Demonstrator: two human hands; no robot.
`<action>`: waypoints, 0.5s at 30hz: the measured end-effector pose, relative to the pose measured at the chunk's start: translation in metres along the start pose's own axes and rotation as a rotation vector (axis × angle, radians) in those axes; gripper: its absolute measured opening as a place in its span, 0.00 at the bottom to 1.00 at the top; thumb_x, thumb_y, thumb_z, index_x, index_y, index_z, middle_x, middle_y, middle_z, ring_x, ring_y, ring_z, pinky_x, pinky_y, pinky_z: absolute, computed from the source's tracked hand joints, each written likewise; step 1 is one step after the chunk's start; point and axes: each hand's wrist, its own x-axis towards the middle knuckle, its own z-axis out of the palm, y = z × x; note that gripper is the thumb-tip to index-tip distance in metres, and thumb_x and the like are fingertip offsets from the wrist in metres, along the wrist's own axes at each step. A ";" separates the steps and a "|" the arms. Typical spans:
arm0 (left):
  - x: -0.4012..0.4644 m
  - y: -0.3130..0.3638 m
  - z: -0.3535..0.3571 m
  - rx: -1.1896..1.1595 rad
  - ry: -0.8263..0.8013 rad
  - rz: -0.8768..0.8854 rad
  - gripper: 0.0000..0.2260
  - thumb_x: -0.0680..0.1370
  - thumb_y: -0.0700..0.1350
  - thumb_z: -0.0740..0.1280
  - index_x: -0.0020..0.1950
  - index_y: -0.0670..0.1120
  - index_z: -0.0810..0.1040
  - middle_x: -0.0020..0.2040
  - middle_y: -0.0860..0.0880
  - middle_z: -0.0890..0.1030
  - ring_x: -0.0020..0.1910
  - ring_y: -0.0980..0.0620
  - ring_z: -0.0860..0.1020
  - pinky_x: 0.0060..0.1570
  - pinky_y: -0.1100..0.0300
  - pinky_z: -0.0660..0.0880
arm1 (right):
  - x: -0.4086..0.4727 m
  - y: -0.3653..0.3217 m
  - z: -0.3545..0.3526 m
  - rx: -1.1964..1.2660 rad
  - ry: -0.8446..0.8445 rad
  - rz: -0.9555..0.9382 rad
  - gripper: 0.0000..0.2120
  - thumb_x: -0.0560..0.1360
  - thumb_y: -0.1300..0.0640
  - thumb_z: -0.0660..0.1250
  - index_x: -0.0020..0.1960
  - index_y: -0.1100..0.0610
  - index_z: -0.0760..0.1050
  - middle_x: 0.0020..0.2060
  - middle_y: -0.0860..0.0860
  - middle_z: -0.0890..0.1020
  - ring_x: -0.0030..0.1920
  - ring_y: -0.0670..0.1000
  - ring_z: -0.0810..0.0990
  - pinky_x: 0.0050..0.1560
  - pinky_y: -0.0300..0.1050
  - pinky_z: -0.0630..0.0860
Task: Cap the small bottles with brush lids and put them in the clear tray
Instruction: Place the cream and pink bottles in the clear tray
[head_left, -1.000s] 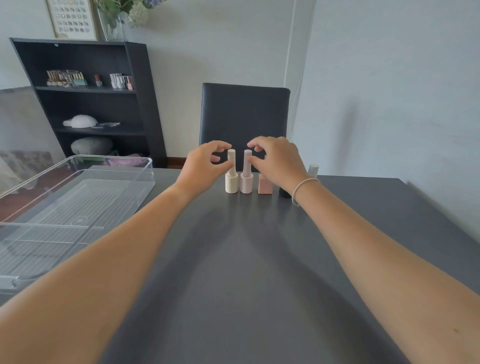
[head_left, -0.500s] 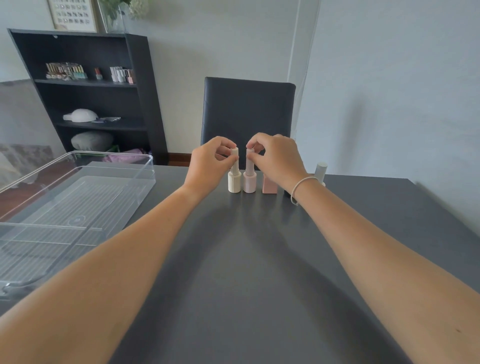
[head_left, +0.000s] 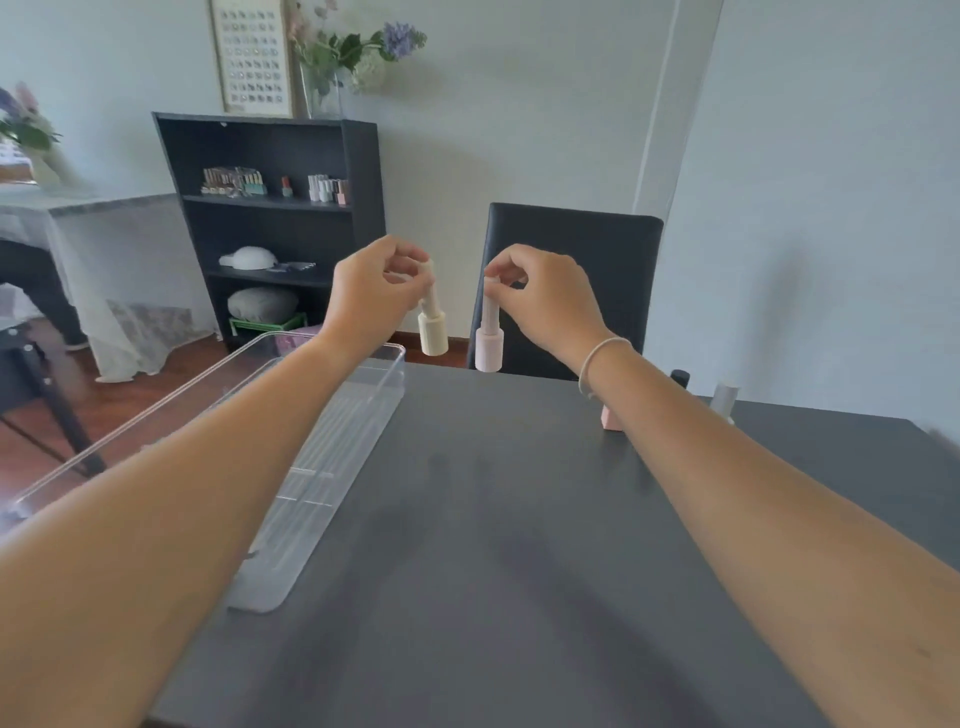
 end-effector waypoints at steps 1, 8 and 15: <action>0.001 -0.005 -0.014 0.025 0.007 0.001 0.05 0.74 0.45 0.68 0.49 0.49 0.77 0.43 0.51 0.80 0.42 0.52 0.80 0.44 0.59 0.79 | 0.004 -0.009 0.006 0.026 0.003 -0.009 0.08 0.75 0.54 0.64 0.50 0.56 0.78 0.48 0.51 0.84 0.48 0.50 0.79 0.54 0.49 0.77; -0.008 -0.052 -0.085 0.126 0.054 -0.051 0.05 0.74 0.45 0.68 0.49 0.49 0.78 0.42 0.52 0.80 0.40 0.54 0.80 0.38 0.64 0.78 | 0.022 -0.066 0.061 0.192 -0.002 -0.068 0.08 0.75 0.55 0.65 0.51 0.58 0.79 0.47 0.53 0.84 0.46 0.50 0.79 0.50 0.46 0.78; -0.019 -0.082 -0.094 0.097 0.028 -0.099 0.05 0.73 0.43 0.69 0.48 0.49 0.78 0.41 0.51 0.80 0.35 0.56 0.80 0.34 0.70 0.76 | 0.021 -0.075 0.101 0.198 -0.094 -0.075 0.08 0.75 0.56 0.65 0.51 0.58 0.78 0.47 0.54 0.83 0.45 0.50 0.78 0.47 0.44 0.77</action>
